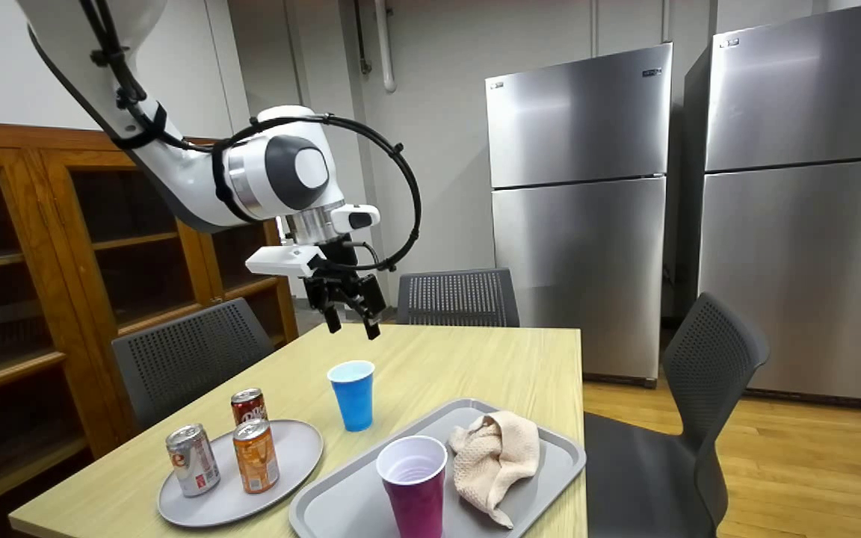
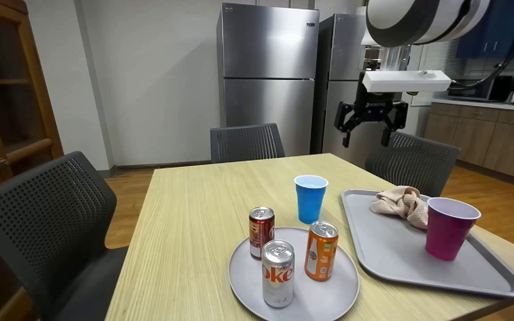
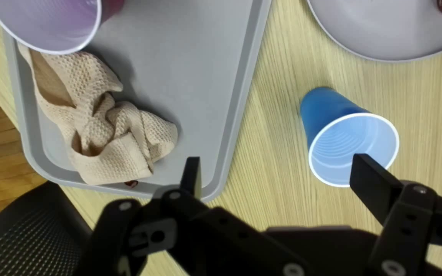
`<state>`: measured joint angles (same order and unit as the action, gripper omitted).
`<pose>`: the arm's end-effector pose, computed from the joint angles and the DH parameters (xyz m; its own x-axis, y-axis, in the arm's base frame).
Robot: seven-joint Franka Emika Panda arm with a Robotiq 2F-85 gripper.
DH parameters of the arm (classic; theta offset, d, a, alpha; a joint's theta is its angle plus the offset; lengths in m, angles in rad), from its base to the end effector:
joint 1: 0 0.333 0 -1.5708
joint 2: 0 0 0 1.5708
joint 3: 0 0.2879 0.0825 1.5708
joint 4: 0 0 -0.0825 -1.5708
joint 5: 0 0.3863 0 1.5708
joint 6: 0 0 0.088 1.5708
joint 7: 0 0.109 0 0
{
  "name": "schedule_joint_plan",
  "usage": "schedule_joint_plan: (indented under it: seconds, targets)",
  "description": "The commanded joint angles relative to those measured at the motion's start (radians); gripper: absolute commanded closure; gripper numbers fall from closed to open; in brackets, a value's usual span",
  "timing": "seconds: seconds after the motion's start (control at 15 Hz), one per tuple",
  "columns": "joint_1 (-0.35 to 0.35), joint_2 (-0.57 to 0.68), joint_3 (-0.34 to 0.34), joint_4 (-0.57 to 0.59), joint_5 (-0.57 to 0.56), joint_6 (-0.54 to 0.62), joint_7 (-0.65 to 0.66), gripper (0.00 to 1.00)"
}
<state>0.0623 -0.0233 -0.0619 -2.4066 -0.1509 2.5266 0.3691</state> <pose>0.5039 0.0016 0.3036 0.9563 -0.2420 0.1641 -0.2525 -0.9665 0.0458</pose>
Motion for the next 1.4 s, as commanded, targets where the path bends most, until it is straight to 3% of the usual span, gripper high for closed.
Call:
schedule_joint_plan:
  seconds: [0.0, 0.6, 0.93, 1.33]
  targets:
    - [-0.047, -0.105, 0.014, -0.098, -0.002, -0.039, 0.001, 0.0]
    - [-0.148, -0.18, 0.012, -0.255, -0.021, -0.039, 0.053, 0.0]
    - [-0.196, -0.138, 0.008, -0.288, -0.028, -0.023, 0.103, 0.0]
    - [-0.236, -0.051, 0.003, -0.279, -0.116, 0.019, 0.248, 0.0]
